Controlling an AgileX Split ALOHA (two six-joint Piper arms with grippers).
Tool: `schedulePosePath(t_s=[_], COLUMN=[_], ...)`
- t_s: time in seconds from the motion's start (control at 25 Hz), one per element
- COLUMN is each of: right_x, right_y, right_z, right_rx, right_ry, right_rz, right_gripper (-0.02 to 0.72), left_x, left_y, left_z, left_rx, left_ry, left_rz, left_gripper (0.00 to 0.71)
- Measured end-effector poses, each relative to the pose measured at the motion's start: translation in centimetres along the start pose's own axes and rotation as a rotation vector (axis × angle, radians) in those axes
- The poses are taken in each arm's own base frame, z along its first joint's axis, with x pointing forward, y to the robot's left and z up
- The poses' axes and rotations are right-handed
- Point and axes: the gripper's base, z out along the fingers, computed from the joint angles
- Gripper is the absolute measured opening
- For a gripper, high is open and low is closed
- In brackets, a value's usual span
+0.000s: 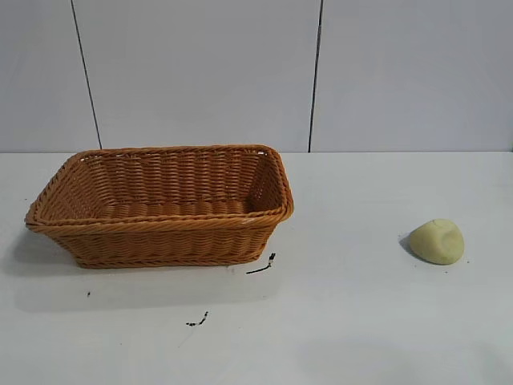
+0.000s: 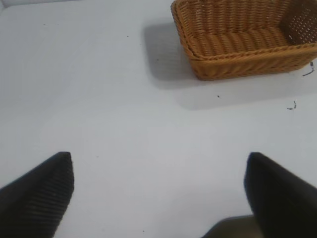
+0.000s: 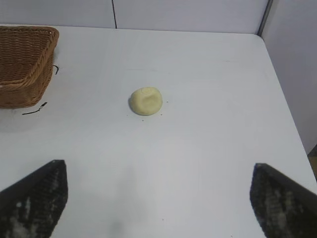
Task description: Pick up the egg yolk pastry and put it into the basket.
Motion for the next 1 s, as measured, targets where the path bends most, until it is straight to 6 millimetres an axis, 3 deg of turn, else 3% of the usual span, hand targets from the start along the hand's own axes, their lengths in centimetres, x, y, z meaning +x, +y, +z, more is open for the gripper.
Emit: schedulePosePath(t_s=[0.64,0.84,1.0], right_x=[-0.2,-3.7,-7.3], right_y=[0.0,0.1,0.2], right_z=[0.0,1.4,4.6], right_rx=[0.0,0.001,0.004], right_ry=[0.003,0.039,0.167], right_rz=[0.0,0.0,0.0], right_gripper=[0.693,0.693,0.693], left_x=[0.0,0.0,0.0], left_y=[0.0,0.0,0.0], left_z=[0.0,0.0,0.0], left_rx=[0.0,0.0,0.0], left_ry=[0.0,0.0,0.0], left_rz=[0.0,0.0,0.0], left_gripper=[0.696,0.696,0.696])
